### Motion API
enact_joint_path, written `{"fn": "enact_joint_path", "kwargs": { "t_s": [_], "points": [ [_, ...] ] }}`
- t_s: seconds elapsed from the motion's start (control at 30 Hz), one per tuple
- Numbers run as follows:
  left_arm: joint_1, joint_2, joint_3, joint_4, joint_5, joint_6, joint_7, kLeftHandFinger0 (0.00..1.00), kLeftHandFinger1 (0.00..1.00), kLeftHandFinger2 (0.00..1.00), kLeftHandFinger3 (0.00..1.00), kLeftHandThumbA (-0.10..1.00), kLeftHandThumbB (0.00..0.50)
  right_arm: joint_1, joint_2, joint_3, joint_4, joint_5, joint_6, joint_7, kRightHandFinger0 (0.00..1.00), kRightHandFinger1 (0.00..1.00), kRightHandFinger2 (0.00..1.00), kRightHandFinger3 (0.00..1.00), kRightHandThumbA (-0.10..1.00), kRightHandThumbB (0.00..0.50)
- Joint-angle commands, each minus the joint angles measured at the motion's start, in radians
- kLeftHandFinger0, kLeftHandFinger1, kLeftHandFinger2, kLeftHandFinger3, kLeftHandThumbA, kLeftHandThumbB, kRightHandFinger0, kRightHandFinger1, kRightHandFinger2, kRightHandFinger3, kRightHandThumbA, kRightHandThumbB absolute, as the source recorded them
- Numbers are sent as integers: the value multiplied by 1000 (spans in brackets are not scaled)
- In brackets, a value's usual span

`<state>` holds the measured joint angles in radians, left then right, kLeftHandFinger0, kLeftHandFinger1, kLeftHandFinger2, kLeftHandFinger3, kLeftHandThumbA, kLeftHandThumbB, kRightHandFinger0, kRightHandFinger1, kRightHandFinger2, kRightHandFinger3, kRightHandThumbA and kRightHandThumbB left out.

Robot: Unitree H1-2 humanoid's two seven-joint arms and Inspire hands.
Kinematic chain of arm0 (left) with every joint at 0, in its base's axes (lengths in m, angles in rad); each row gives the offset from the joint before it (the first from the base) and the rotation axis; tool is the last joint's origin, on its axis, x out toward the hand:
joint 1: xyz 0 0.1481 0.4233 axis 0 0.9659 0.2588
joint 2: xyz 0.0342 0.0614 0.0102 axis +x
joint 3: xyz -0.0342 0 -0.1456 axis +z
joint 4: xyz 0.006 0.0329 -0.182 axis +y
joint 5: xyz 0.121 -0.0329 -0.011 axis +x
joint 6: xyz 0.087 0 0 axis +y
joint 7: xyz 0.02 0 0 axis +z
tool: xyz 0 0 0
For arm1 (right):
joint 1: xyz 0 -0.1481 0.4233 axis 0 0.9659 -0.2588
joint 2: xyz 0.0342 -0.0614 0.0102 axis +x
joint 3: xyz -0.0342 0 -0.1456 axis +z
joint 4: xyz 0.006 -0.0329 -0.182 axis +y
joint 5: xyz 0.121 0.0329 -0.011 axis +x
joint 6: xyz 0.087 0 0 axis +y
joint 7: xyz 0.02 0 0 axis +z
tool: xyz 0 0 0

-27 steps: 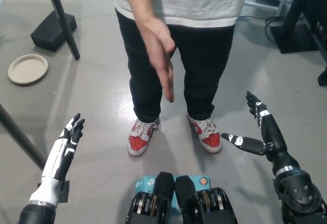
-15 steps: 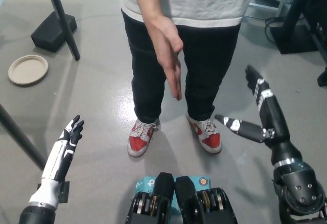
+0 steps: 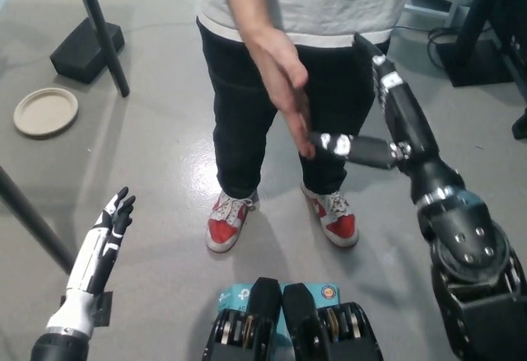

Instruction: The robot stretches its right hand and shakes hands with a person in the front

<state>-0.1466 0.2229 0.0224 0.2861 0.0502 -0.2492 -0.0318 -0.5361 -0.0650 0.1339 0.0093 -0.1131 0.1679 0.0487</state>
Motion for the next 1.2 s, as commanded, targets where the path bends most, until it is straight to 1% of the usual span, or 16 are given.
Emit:
{"fn": "enact_joint_path", "kwargs": {
  "t_s": [0.0, 0.07, 0.17, 0.23, 0.43, 0.53, 0.57, 0.63, 0.73, 0.8, 0.93, 0.97, 1.0, 1.03, 1.1, 1.17],
  "points": [
    [-6, 8, 10, -25, -5, -34, -1, 1000, 1000, 1000, 1000, 975, 108, -106, 18, 12, 75, -50, 27, -15, 1000, 1000, 1000, 1000, 1000, 356],
    [-6, 7, 10, -25, -5, -34, -1, 1000, 1000, 1000, 1000, 975, 108, -107, 18, 12, 79, -51, 24, -15, 1000, 1000, 1000, 1000, 1000, 355],
    [-9, 10, 10, -24, -5, -42, -5, 1000, 1000, 1000, 1000, 980, 112, -197, 27, 7, 240, -67, -4, -44, 1000, 1000, 1000, 1000, 1000, 372],
    [-9, 9, 10, -25, -5, -40, -5, 1000, 1000, 1000, 1000, 984, 114, -223, 30, 4, 280, -68, -6, -48, 1000, 1000, 1000, 1000, 1000, 408],
    [-13, 8, 11, -29, -16, -38, -10, 1000, 1000, 1000, 1000, 978, 122, -321, 34, 15, 409, -92, -12, -50, 1000, 1000, 1000, 1000, 1000, 381],
    [-12, 8, 12, -27, -17, -38, -9, 1000, 1000, 1000, 1000, 980, 135, -360, 45, 13, 467, -90, -26, -56, 1000, 1000, 1000, 1000, 1000, 416],
    [-14, 9, 12, -28, -9, -40, -5, 1000, 1000, 1000, 1000, 984, 132, -377, 47, 15, 481, -91, -27, -54, 1000, 1000, 1000, 1000, 1000, 398],
    [-18, 10, 12, -30, -5, -38, -3, 1000, 1000, 1000, 1000, 986, 131, -398, 51, 19, 495, -94, -34, -54, 1000, 1000, 1000, 1000, 1000, 390],
    [-21, 11, 13, -33, -11, -33, -6, 1000, 1000, 1000, 1000, 981, 130, -425, 65, 22, 498, -97, -41, -59, 1000, 1000, 1000, 1000, 1000, 342],
    [-23, 12, 13, -33, -8, -36, -5, 1000, 1000, 1000, 1000, 968, 126, -438, 72, 25, 504, -102, -54, -69, 1000, 1000, 1000, 1000, 1000, 363],
    [-24, 11, 13, -42, -9, -25, -5, 1000, 1000, 1000, 1000, 950, 111, -456, 82, 32, 505, -117, -69, -79, 1000, 1000, 1000, 1000, 1000, 351],
    [-25, 11, 13, -43, -9, -24, -6, 1000, 1000, 1000, 1000, 942, 105, -459, 87, 28, 507, -117, -67, -86, 1000, 1000, 1000, 1000, 972, 333],
    [-25, 9, 15, -44, -16, -22, -8, 1000, 1000, 1000, 1000, 929, 111, -464, 97, 22, 509, -117, -54, -100, 1000, 1000, 1000, 1000, 841, 309],
    [-25, 9, 16, -44, -19, -22, -8, 1000, 1000, 1000, 1000, 924, 112, -466, 100, 19, 510, -117, -50, -104, 1000, 1000, 1000, 1000, 785, 303],
    [-25, 9, 16, -44, -19, -21, -9, 1000, 1000, 1000, 1000, 919, 111, -466, 101, 18, 511, -118, -50, -104, 1000, 1000, 1000, 1000, 783, 301],
    [-30, 12, 16, -46, -22, -17, -13, 1000, 1000, 1000, 1000, 914, 113, -467, 113, 11, 554, -136, -87, -164, 1000, 1000, 1000, 1000, 250, 248]
  ]
}}
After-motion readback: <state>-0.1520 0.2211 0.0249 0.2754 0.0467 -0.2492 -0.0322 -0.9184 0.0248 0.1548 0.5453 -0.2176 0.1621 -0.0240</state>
